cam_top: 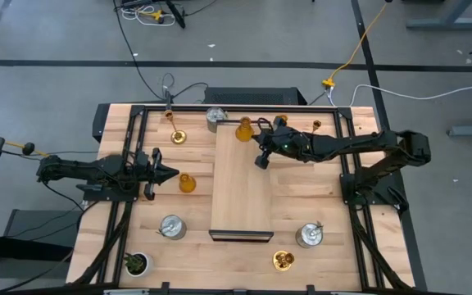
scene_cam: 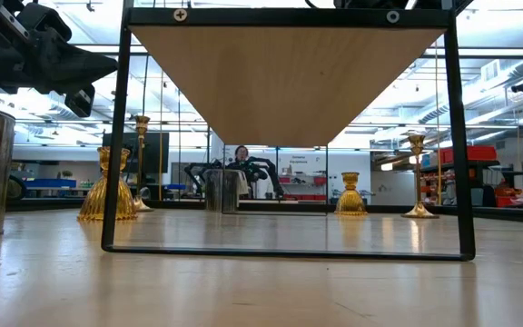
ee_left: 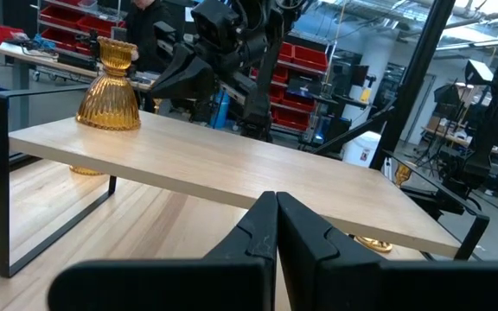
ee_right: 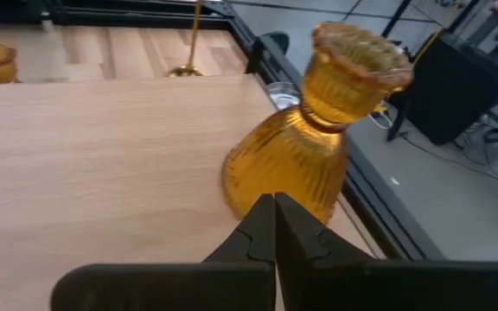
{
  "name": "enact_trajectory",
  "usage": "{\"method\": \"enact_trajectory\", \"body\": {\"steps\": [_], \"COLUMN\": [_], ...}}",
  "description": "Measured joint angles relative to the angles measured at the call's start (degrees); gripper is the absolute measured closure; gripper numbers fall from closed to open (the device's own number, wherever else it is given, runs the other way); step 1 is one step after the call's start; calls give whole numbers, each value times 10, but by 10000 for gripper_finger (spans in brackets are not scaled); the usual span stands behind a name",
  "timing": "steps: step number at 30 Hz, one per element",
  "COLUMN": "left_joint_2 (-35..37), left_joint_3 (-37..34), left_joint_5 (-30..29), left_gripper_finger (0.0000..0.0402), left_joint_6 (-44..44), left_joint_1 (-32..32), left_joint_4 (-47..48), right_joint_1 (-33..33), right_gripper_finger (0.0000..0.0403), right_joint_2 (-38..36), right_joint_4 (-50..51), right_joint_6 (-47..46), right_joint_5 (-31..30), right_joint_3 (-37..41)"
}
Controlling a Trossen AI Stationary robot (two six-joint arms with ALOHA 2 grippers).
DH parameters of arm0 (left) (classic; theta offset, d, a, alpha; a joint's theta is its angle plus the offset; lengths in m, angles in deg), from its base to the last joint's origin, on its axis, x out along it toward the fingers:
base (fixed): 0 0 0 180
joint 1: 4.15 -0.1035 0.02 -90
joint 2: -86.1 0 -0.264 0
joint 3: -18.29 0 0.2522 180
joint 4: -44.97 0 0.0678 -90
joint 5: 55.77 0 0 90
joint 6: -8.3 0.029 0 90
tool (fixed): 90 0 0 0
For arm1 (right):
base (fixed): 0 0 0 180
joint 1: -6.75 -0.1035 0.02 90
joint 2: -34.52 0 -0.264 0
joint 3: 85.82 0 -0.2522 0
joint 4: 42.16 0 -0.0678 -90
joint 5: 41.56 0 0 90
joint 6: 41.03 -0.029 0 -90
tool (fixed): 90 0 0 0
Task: Pick & Place candle stick holders
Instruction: Put the bottom right glass candle holder on the shelf
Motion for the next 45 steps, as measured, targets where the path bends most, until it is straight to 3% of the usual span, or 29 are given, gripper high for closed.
{"method": "enact_trajectory", "body": {"steps": [15, 45], "left_joint_2": [0, 0], "left_joint_3": [0, 0], "left_joint_5": [0, 0], "left_gripper_finger": [392, 392], "left_joint_6": [0, 0], "left_joint_1": [0, 0], "left_joint_4": [0, 0], "right_joint_1": [27, 50], "right_gripper_finger": [403, 403], "right_joint_2": [3, 4], "right_joint_4": [-2, -23], "right_joint_6": [-2, 23], "right_joint_5": [1, 75], "right_joint_3": [0, 0]}}
